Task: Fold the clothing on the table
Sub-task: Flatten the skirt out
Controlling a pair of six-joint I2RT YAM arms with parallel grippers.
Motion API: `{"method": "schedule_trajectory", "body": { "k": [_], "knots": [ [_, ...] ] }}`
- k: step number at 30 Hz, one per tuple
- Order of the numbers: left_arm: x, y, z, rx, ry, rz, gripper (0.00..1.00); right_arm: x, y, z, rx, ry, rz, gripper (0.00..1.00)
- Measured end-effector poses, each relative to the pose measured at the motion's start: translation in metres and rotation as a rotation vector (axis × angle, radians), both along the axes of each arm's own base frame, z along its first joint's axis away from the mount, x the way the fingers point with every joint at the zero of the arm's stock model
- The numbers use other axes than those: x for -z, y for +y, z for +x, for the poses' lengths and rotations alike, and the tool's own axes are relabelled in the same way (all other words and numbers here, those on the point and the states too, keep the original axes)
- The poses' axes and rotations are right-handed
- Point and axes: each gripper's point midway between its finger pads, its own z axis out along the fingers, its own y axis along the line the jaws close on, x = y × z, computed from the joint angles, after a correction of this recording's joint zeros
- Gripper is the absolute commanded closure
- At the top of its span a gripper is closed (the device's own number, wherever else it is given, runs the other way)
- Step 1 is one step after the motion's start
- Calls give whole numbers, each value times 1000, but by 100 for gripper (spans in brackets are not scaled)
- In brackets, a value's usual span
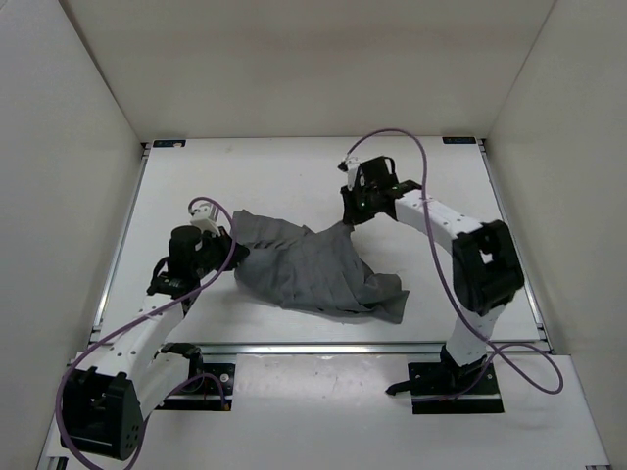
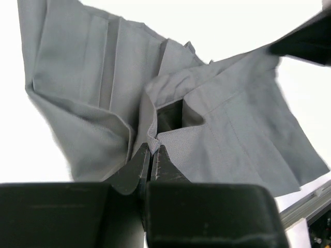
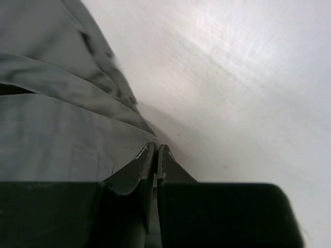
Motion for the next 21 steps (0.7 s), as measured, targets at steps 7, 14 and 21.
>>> {"method": "schedule_trajectory", "body": {
  "k": [7, 14, 21],
  "knots": [
    [-127, 9, 39, -36, -244, -39, 100, -179, -18, -9, -11, -447, 187, 100],
    [-292, 18, -4, -54, -642, -106, 100, -332, -76, -87, -8, -832, 381, 100],
    [-342, 14, -32, -17, -764, -150, 100, -379, -85, -130, -97, -912, 481, 100]
  ]
}}
